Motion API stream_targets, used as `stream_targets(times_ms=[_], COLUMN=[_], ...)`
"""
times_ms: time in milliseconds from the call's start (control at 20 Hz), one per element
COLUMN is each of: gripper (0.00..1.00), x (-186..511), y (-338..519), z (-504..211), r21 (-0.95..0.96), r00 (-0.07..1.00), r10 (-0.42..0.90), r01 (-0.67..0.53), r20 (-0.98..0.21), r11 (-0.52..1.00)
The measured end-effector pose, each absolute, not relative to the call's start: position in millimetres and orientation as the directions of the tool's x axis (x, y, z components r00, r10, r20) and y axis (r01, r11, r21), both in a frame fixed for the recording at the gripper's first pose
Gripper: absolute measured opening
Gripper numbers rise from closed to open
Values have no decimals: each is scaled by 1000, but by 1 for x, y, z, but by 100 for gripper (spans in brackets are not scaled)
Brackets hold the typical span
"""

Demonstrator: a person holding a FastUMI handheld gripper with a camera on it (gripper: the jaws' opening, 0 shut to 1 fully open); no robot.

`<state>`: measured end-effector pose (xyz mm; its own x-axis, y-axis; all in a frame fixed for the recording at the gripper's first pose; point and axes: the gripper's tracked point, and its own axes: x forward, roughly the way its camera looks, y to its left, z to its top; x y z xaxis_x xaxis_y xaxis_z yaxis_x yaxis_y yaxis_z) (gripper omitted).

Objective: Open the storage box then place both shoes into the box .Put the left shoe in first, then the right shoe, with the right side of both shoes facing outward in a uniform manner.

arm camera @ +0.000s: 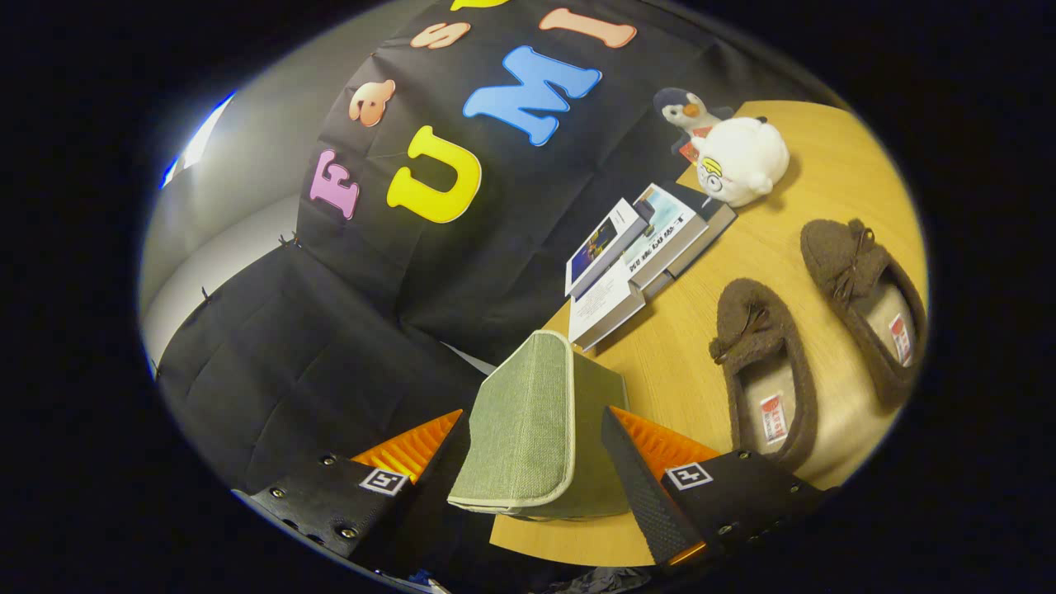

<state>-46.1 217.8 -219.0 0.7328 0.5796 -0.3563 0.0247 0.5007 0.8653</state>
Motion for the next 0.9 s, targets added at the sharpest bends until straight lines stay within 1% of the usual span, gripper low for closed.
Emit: stream_targets(times_ms=[200, 500, 600, 750, 800, 850, 900], gripper=[97, 97, 95, 95, 88, 72, 72], x=[-54, -57, -58, -60, -60, -59, -62], y=[242, 270, 278, 287, 287, 290, 292], z=[-236, -261, -267, -265, -267, -266, -262], r21=[906, 948, 952, 958, 956, 957, 957], r00=[686, 652, 645, 633, 633, 625, 615], r10=[640, 689, 701, 725, 724, 737, 750], r01=[68, 194, 233, 249, 262, 268, 275], r20=[-346, -317, -305, -272, -273, -258, -245], r11=[417, 252, 200, 141, 131, 108, 87])
